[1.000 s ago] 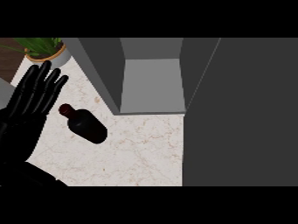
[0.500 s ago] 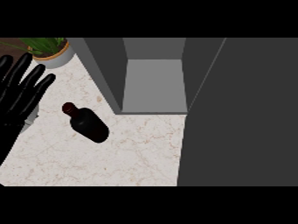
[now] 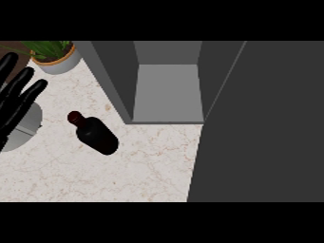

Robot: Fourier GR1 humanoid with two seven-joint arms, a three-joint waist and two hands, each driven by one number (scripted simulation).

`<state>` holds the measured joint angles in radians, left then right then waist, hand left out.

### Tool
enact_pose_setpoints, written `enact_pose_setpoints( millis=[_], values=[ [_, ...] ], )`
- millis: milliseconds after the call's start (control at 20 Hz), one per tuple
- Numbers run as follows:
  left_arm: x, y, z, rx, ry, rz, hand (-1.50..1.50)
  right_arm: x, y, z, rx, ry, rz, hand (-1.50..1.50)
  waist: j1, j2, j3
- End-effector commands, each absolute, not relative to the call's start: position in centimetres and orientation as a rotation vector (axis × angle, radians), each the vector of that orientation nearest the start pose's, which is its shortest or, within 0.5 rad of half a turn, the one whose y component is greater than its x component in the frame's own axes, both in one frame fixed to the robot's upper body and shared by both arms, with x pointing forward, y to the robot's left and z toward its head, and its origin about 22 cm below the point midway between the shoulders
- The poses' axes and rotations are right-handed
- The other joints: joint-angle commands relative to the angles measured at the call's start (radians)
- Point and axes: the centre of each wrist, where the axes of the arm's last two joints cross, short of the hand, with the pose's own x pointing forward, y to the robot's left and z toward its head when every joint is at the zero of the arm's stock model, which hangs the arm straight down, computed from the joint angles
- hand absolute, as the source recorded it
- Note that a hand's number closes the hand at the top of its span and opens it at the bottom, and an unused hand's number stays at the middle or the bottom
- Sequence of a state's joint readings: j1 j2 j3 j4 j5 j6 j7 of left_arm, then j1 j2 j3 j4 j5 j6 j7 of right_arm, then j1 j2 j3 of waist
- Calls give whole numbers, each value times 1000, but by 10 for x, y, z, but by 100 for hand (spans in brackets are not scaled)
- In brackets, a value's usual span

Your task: Pick up the wine, place it into the cabinet and close the cabinet

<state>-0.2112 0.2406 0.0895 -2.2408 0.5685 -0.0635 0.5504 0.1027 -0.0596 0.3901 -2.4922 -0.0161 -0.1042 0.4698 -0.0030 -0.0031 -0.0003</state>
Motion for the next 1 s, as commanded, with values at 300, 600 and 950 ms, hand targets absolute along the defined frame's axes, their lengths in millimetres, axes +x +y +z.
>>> enact_pose_setpoints(
  millis=[300, 600, 950],
  values=[
    [203, 247, 206, -385, -1817, -189, -150, 90, -187, 208, 286, -1952, 133, -150, -7, -3, 0],
    [228, 246, 199, -383, -1775, -177, -150, 96, -187, 215, 262, -1939, 130, -150, -13, 0, 0],
    [240, 249, 156, -364, -1757, -162, -150, 97, -180, 211, 276, -1943, 127, -150, -12, 1, 0]
  ],
)
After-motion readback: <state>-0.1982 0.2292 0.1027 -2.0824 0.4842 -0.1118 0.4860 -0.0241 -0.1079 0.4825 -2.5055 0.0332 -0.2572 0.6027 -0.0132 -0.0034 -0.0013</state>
